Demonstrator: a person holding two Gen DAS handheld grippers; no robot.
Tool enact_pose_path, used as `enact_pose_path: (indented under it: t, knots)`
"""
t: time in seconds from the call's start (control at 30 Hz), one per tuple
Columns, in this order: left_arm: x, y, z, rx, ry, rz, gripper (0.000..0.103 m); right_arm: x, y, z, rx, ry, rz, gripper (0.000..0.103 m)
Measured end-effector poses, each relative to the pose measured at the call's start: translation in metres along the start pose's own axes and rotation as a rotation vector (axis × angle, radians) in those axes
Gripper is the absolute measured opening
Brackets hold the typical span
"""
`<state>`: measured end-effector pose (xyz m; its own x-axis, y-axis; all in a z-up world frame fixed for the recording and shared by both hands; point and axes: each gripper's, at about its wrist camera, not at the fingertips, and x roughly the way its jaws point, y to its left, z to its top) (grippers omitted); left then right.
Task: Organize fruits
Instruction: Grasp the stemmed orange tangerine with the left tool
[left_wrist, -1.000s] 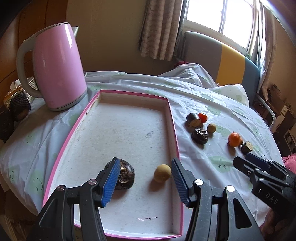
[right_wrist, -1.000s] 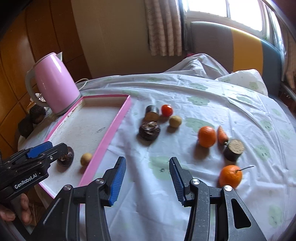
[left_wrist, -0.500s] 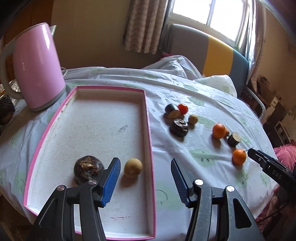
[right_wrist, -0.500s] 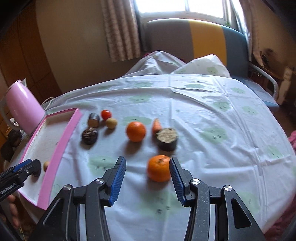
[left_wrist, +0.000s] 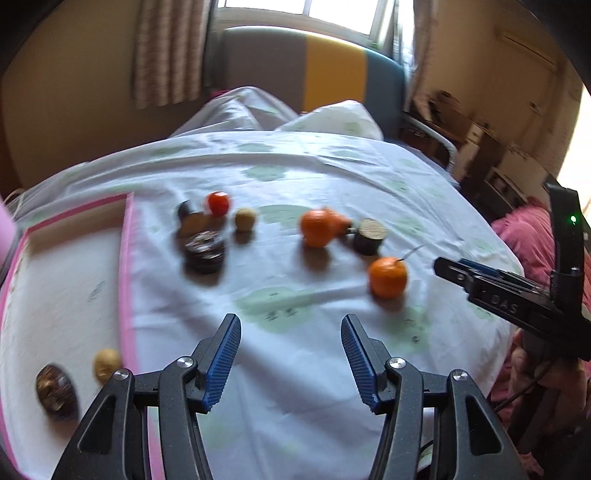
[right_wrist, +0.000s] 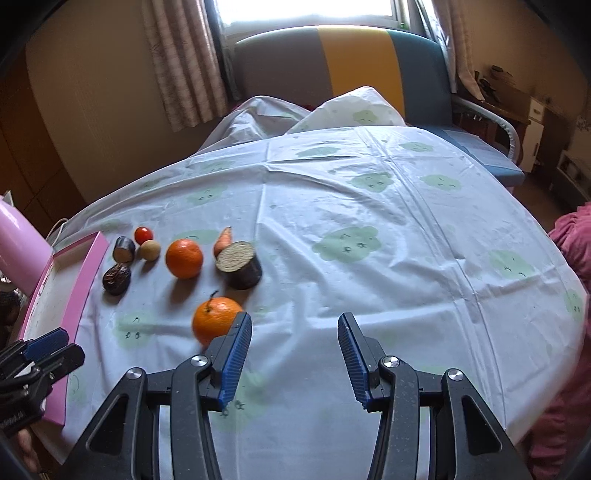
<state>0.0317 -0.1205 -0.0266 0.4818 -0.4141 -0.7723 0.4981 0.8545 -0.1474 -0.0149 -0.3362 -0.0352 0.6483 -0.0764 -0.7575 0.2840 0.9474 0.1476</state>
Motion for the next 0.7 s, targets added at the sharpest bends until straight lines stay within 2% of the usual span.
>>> enact_pose_path:
  t: [0.07,0.17,0.27,0.6,0.7]
  knots:
    - [0.009,-0.014,0.006,0.026,0.010,-0.048,0.057,0.002,-0.007,0.000,0.015,0.004,-0.003,0.049]
    - [0.023,-0.035,0.013,0.076,0.023,-0.086,0.057,0.004,-0.014,0.001,0.033,0.007,-0.005,0.049]
    - [0.038,-0.049,0.020,0.085,0.044,-0.124,0.057,0.008,-0.019,0.001,0.041,0.016,-0.002,0.049]
    - [0.081,-0.072,0.031,0.092,0.101,-0.126,0.057,0.016,-0.036,0.003,0.085,0.036,0.006,0.049]
    - [0.086,-0.071,0.028,0.091,0.105,-0.125,0.040,0.018,-0.037,0.004,0.089,0.040,0.011,0.049]
